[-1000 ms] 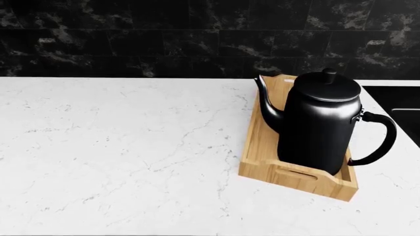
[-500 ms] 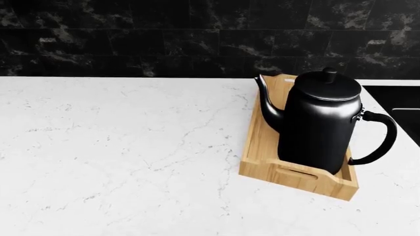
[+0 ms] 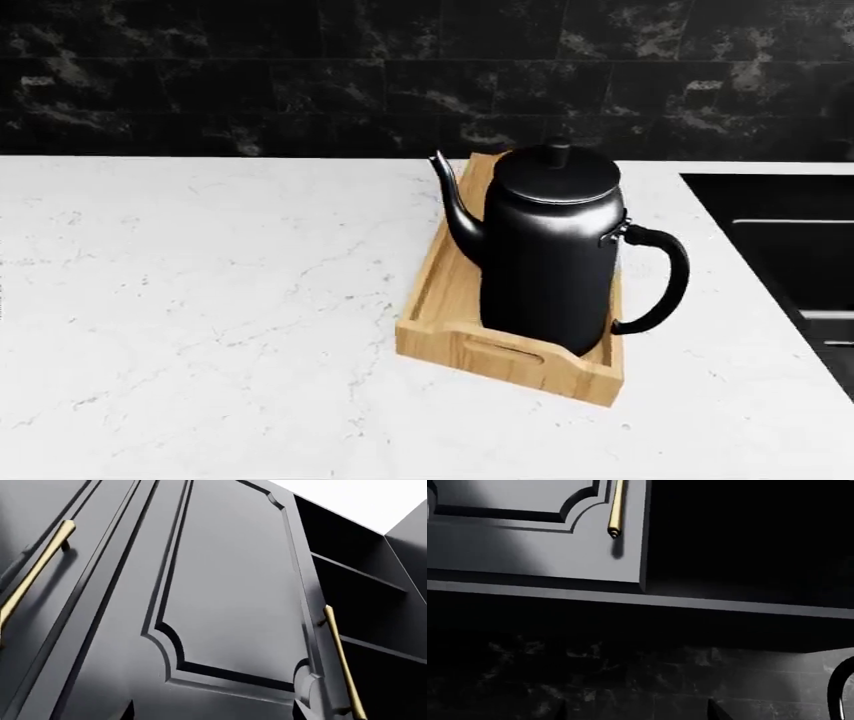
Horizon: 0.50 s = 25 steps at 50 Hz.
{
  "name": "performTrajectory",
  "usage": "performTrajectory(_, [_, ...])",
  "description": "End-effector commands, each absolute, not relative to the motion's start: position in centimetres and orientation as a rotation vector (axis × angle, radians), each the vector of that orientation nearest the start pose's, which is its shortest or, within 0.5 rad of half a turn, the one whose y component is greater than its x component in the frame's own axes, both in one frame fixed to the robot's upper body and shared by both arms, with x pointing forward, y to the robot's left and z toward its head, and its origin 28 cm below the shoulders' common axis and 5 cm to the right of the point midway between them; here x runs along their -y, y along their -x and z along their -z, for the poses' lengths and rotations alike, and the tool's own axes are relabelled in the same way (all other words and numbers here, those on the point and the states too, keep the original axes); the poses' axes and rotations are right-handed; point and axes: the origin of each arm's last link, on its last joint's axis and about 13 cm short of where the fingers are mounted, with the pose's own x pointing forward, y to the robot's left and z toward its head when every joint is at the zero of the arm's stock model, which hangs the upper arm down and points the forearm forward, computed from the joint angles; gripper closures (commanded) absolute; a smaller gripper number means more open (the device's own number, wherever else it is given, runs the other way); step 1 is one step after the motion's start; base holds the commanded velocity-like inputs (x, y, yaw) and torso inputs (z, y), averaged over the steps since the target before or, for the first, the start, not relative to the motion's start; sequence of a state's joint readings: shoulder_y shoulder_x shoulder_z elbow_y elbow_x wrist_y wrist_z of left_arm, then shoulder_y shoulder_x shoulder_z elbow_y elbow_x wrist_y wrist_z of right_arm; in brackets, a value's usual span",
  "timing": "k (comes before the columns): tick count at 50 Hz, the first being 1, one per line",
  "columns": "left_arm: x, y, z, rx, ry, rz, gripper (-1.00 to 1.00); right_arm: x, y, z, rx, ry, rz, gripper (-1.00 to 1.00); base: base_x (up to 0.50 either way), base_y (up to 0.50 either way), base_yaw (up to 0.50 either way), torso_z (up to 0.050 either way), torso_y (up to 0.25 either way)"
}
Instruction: Pick the kettle from the counter and place it on the tray. Then pick the mug from the cabinet and place it on the tray. Then close the cabinet doors.
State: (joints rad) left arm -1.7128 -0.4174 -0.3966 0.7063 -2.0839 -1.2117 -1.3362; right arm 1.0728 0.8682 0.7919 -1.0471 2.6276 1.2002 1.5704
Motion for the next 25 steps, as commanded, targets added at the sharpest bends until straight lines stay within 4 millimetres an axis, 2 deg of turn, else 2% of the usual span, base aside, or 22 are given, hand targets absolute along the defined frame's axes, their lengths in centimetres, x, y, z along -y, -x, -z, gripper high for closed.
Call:
performTrajectory(1, [-24.64, -8.47, -37.25, 0.952, 0.207, 0.282, -1.0, 15.73, -6.7, -30.05, 0.675, 0.08, 0.018, -1.0, 0.01, -0.5, 0.0, 0.0, 0.0])
performTrajectory(25, [-24.56, -8.39, -37.12, 0.932, 0.221, 0.297, -1.0, 15.79, -6.16, -30.5, 0.684, 0.073, 0.017, -1.0, 0.01, -0.5, 0.0, 0.0, 0.0])
